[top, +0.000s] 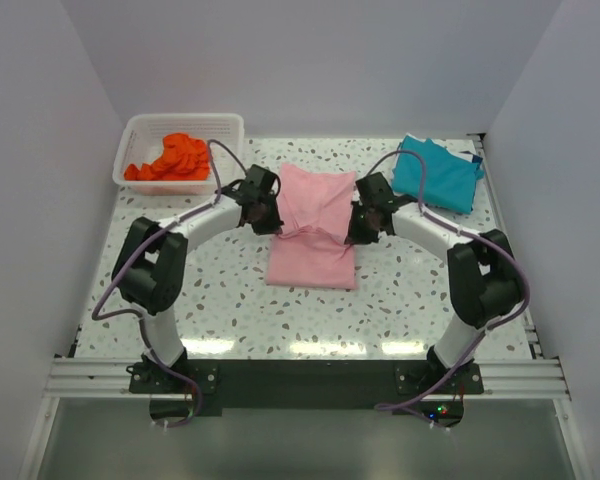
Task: Fold and stack the t-shirts
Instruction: Fold the tshirt
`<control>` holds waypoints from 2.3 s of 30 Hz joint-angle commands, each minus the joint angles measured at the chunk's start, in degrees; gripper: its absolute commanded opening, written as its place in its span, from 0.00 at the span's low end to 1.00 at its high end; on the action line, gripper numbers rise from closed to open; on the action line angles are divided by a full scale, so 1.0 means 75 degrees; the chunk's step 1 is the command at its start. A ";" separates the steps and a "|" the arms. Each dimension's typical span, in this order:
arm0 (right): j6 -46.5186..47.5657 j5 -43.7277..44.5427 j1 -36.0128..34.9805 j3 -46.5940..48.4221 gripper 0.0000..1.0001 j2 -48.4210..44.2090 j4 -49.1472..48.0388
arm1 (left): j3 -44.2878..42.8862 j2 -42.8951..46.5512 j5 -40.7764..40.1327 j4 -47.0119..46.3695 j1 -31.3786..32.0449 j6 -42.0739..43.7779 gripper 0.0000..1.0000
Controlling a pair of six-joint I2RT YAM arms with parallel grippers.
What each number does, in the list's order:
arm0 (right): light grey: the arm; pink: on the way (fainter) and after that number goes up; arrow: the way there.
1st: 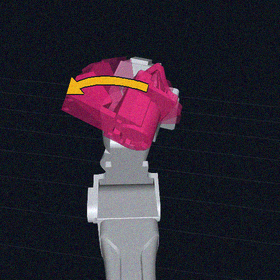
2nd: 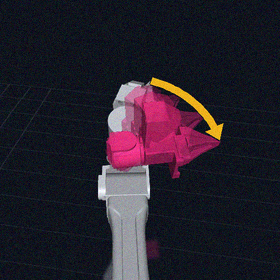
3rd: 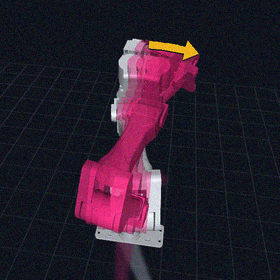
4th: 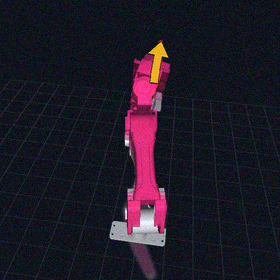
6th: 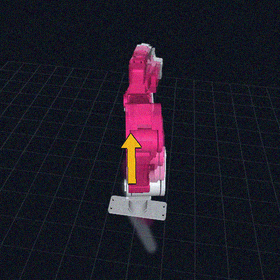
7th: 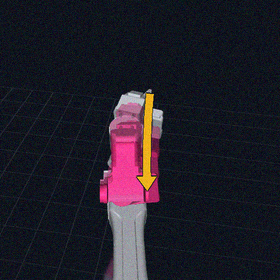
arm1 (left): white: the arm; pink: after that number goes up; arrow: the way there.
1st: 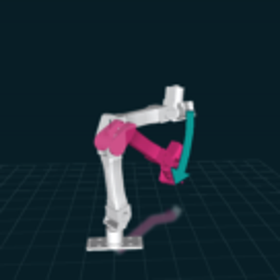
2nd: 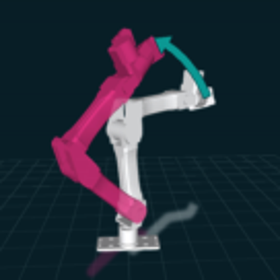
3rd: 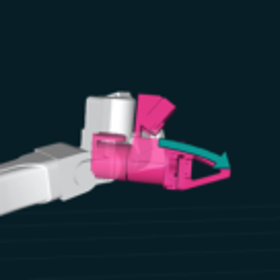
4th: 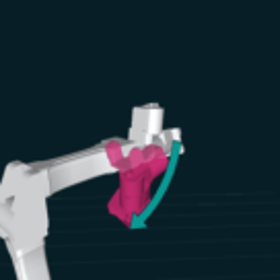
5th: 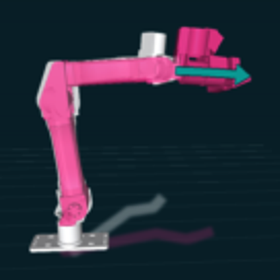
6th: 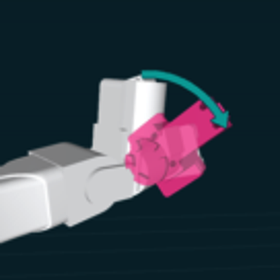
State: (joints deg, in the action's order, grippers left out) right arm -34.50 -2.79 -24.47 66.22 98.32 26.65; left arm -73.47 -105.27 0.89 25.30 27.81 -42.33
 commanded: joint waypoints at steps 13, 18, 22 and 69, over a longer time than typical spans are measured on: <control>0.0264 -0.0320 0.0134 0.0979 0.44 0.0613 0.0067 | -0.0574 -0.0202 -0.0059 -0.0385 -0.0193 0.0452 0.76; 0.0322 -0.0296 0.0134 0.1378 0.99 0.0368 0.0290 | -0.0926 0.0067 -0.0094 -0.0116 -0.0193 0.0709 1.00; 0.0487 -0.0284 0.0134 0.1286 0.99 -0.0334 0.0360 | -0.0752 0.0641 -0.0095 -0.0068 -0.0193 0.0710 1.00; 0.1191 -0.0708 -0.0698 0.0655 0.99 -0.0557 -0.0965 | 0.4699 0.4534 0.0351 -0.1088 -0.0111 -0.0650 1.00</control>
State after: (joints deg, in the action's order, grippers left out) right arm -25.36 -14.20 -29.93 74.78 100.25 17.17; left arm -36.51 -68.97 2.52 21.45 27.03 -46.54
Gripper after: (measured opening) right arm 0.986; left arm 0.997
